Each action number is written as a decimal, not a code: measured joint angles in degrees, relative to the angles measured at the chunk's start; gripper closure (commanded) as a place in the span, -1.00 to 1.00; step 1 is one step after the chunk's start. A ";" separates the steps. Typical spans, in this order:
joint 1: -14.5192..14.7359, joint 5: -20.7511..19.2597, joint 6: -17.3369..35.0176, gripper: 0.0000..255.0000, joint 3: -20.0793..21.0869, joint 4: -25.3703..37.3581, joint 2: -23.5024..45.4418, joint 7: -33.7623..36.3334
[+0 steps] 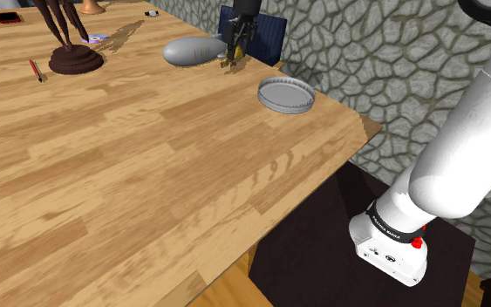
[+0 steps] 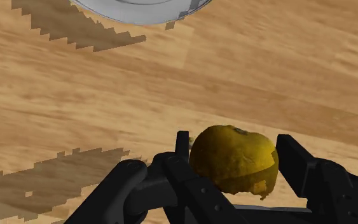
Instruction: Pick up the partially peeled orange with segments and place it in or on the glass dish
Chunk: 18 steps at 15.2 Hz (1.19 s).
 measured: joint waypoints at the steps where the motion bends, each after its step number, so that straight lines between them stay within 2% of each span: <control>1: -0.32 0.03 0.15 1.00 -0.26 -2.05 -1.77 -0.63; 7: -2.73 -0.13 0.68 1.00 -2.65 -15.27 -13.57 -5.51; 12: -4.81 -1.25 -0.33 1.00 -5.13 -23.87 -22.47 -9.49; 18: -5.29 -1.38 2.88 1.00 -5.76 -28.99 -24.13 -11.10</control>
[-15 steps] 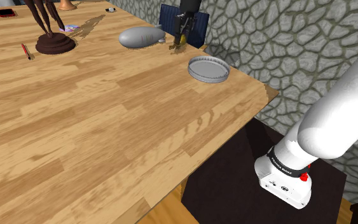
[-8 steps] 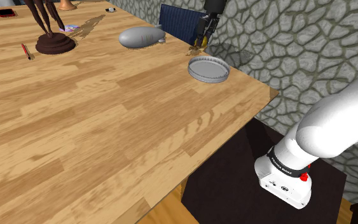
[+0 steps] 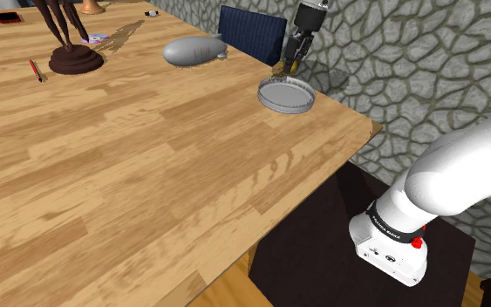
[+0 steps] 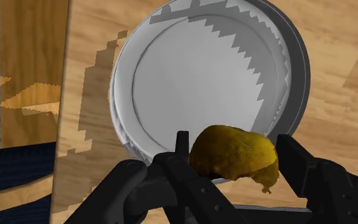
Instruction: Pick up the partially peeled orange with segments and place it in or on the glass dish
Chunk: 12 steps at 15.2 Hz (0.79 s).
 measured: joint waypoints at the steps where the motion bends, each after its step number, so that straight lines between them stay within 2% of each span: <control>1: -0.04 0.01 0.59 1.00 -0.05 -0.68 -0.06 -0.20; 9: 0.19 0.67 6.89 1.00 0.08 -5.62 1.29 -1.22; 12: 0.15 0.78 7.74 1.00 0.02 -6.32 1.41 -1.57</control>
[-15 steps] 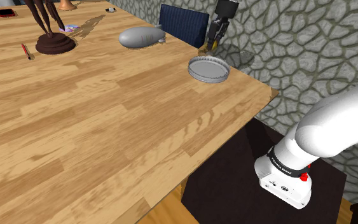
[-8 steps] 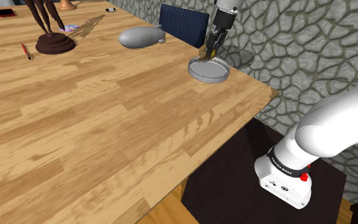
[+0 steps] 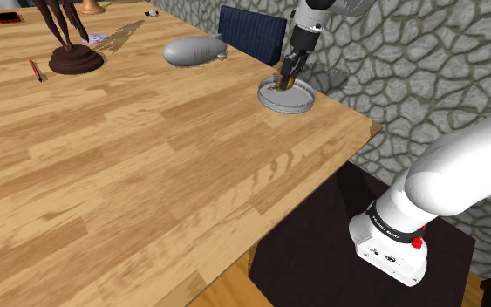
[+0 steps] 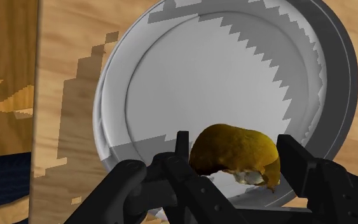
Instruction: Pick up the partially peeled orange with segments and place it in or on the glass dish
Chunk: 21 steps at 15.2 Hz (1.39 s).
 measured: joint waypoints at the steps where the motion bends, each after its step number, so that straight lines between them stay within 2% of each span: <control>1: -0.03 -0.01 0.09 1.00 -0.03 -0.09 0.02 -0.05; 4: -0.07 -0.04 0.23 1.00 -0.06 -0.20 0.15 -0.03; 5: -0.08 -0.05 0.25 -1.00 -0.06 -0.20 0.17 -0.04; 11: -0.08 -0.05 0.26 -1.00 -0.07 -0.21 0.18 -0.05; 16: -0.62 -0.86 -6.26 -1.00 -0.66 4.84 -1.33 0.28; 21: -0.64 -0.94 -7.07 -1.00 -0.68 5.49 -1.41 0.38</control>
